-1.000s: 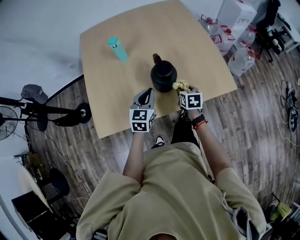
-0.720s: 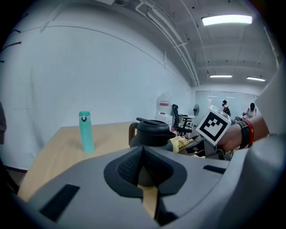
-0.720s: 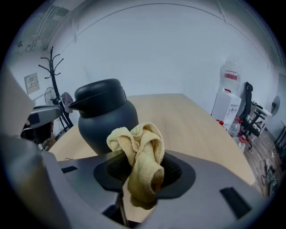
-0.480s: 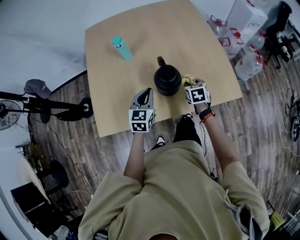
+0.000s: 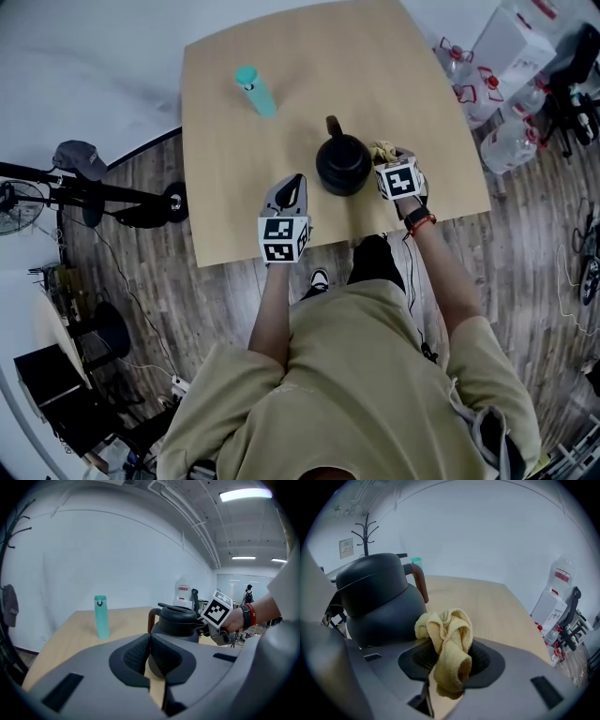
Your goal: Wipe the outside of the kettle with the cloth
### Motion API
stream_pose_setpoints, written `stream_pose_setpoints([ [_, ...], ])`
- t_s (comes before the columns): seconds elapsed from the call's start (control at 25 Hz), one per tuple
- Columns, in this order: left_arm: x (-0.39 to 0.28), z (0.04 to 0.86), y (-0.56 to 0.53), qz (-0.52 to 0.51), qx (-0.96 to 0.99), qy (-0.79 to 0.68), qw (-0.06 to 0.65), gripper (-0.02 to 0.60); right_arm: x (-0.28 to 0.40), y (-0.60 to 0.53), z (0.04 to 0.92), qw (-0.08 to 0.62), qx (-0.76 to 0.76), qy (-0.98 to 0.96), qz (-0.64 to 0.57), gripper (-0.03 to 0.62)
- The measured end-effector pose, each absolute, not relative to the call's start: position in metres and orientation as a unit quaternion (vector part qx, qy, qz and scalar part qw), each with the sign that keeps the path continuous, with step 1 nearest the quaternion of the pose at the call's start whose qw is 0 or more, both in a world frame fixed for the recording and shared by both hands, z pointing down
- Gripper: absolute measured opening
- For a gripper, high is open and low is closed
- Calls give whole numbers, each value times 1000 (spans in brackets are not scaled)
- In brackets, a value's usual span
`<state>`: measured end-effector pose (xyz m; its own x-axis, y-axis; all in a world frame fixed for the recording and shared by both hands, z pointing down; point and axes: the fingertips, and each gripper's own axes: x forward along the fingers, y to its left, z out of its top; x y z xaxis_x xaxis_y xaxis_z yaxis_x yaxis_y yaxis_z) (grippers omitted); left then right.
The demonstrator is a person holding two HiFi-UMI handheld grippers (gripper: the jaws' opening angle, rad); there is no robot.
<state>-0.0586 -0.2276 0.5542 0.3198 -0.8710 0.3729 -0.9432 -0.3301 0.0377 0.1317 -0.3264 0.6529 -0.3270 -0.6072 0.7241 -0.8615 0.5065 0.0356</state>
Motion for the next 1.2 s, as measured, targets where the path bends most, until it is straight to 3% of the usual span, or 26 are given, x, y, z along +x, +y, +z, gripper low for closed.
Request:
stream_pose_setpoints([
  [0.32,-65,554,-217,139,809,-557,126,25,138,-305,648,325,490,-783,202,172],
  [0.68,-69,541,-177,127,828,-534,116,25,137,-216,632,243,524,-765,285,172],
  [1.2,-115,533,-129,125,834,-527,107,25,25,-132,640,186,492,-775,351,173],
])
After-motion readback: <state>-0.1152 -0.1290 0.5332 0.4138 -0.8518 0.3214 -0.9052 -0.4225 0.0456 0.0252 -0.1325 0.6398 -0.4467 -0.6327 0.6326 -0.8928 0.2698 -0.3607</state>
